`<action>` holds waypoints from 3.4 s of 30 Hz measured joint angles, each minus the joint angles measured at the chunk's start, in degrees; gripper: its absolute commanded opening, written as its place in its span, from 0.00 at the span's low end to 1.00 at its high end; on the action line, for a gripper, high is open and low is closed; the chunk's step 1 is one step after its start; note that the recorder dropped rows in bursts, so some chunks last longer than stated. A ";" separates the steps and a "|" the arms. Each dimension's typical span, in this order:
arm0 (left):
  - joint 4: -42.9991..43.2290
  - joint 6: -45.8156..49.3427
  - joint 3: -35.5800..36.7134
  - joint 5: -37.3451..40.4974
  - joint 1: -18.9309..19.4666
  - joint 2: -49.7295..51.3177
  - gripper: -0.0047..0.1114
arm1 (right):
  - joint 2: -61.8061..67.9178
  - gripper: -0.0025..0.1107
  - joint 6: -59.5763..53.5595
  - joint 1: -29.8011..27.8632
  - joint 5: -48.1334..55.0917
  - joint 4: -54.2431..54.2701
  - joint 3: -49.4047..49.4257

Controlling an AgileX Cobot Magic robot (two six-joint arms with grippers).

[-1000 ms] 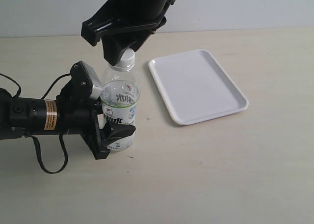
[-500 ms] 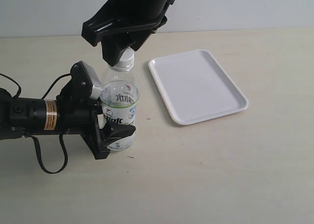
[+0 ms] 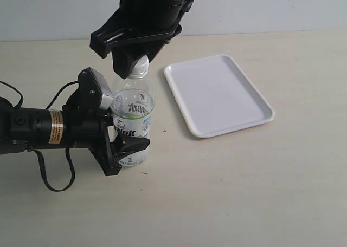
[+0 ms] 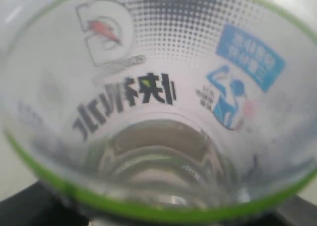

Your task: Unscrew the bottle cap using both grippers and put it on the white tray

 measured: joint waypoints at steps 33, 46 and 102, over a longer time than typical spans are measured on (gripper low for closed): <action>-0.80 -0.01 -0.21 0.11 0.00 0.00 0.04 | -0.72 0.02 -59.72 0.00 0.82 -5.06 0.00; -0.80 -0.01 -0.21 -0.53 0.00 0.00 0.04 | -1.46 0.02 -62.23 0.00 1.08 -5.84 0.00; 0.90 0.20 -0.21 -1.33 0.00 -0.34 0.04 | -2.46 0.64 -57.63 0.00 -1.25 2.20 0.14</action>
